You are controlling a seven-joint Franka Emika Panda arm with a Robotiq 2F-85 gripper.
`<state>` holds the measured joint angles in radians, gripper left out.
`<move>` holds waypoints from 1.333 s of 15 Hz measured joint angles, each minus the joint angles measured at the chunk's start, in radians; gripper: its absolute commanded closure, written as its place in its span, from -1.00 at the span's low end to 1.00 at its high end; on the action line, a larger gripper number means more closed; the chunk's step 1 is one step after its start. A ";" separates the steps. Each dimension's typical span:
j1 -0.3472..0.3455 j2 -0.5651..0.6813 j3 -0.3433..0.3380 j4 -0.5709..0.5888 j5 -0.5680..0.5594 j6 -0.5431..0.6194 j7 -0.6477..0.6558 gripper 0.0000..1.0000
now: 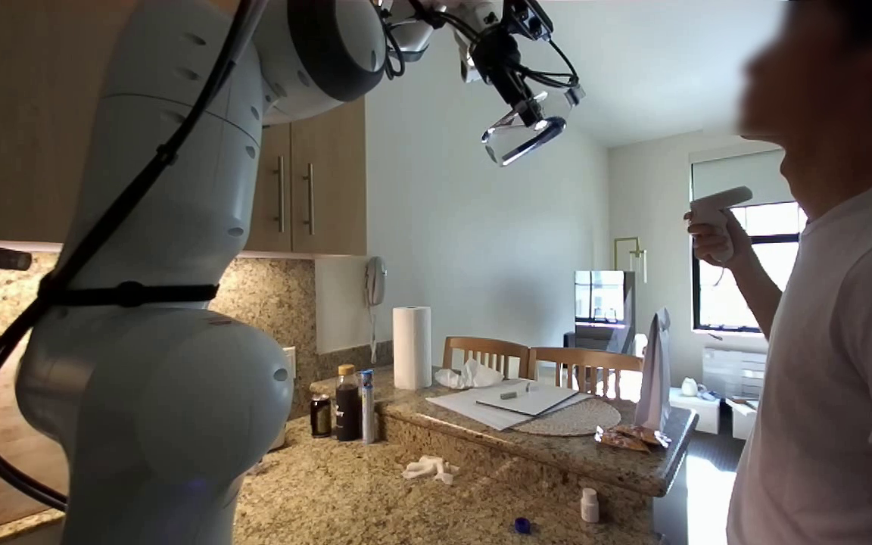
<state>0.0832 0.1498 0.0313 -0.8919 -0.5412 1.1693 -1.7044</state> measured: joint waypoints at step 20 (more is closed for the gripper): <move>0.006 0.015 0.003 0.032 0.000 0.000 0.000 0.56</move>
<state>0.0895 0.1652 0.0342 -0.8597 -0.5412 1.1692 -1.7043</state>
